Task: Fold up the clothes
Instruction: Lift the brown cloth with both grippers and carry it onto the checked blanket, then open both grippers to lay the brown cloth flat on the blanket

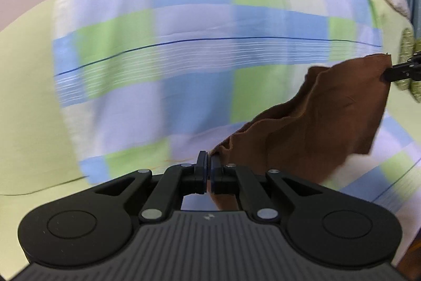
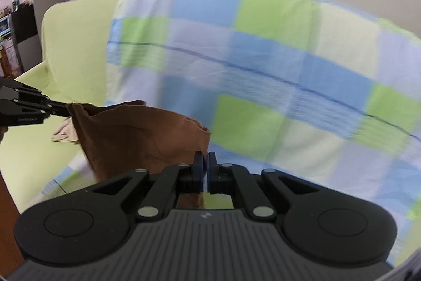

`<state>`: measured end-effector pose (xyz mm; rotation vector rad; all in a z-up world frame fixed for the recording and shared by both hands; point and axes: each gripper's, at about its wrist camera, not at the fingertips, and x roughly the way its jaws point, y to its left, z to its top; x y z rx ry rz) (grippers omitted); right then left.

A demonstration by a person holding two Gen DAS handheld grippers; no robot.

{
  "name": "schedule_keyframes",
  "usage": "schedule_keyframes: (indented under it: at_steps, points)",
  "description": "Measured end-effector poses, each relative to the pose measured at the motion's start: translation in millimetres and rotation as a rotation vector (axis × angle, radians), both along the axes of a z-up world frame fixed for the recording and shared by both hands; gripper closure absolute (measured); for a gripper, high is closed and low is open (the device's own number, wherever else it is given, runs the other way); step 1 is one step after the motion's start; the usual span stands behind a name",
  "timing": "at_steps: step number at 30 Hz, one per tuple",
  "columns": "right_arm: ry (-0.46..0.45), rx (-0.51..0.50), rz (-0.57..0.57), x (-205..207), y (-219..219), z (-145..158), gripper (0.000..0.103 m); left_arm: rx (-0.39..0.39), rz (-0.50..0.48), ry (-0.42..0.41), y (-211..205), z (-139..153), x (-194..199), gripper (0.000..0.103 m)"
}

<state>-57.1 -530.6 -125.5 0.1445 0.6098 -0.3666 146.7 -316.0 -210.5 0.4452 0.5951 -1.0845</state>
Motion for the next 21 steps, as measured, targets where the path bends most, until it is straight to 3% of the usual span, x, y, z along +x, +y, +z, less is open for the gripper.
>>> schedule_keyframes:
  at_steps: [3, 6, 9, 12, 14, 15, 16, 17, 18, 19, 21]
  points:
    - [0.024, 0.014, -0.029, -59.3, -17.7, 0.5, 0.103, 0.007, -0.035, 0.027, -23.3, 0.4, -50.6, 0.103]
    - [0.035, 0.048, -0.052, -90.4, -23.7, 3.3, 0.102, 0.035, -0.064, 0.051, -44.1, 5.3, -79.1, 0.103]
    - [0.040, 0.077, -0.071, -114.7, -30.9, 6.8, 0.102, 0.064, -0.090, 0.061, -52.9, 10.6, -90.7, 0.103]
    - [0.089, 0.109, -0.099, -117.6, -52.7, -10.2, 0.102, 0.102, -0.098, 0.065, -75.3, 0.3, -88.9, 0.103]
    - [0.139, 0.133, -0.128, -99.6, -76.4, -46.5, 0.102, 0.161, -0.083, 0.088, -102.8, -31.6, -75.6, 0.096]
    - [0.158, 0.144, -0.145, -89.2, -87.6, -67.0, 0.101, 0.204, -0.064, 0.091, -116.7, -53.9, -67.0, 0.076]
    - [0.176, 0.156, -0.161, -78.9, -98.8, -87.6, 0.098, 0.250, -0.043, 0.093, -131.8, -76.5, -57.2, 0.064]
    - [0.194, 0.167, -0.177, -68.5, -110.0, -108.2, 0.079, 0.281, -0.024, 0.088, -138.6, -90.4, -51.5, 0.057]
    - [0.221, 0.175, -0.195, -59.6, -116.9, -126.0, 0.068, 0.332, 0.008, 0.077, -149.5, -113.0, -43.5, 0.057]
    - [0.285, 0.167, -0.242, -49.3, -123.7, -150.1, 0.064, 0.364, 0.032, 0.071, -153.6, -127.6, -38.3, 0.057]
    - [0.378, 0.156, -0.317, -36.2, -131.8, -183.4, 0.064, 0.385, 0.063, 0.066, -146.3, -139.0, -33.9, 0.058]
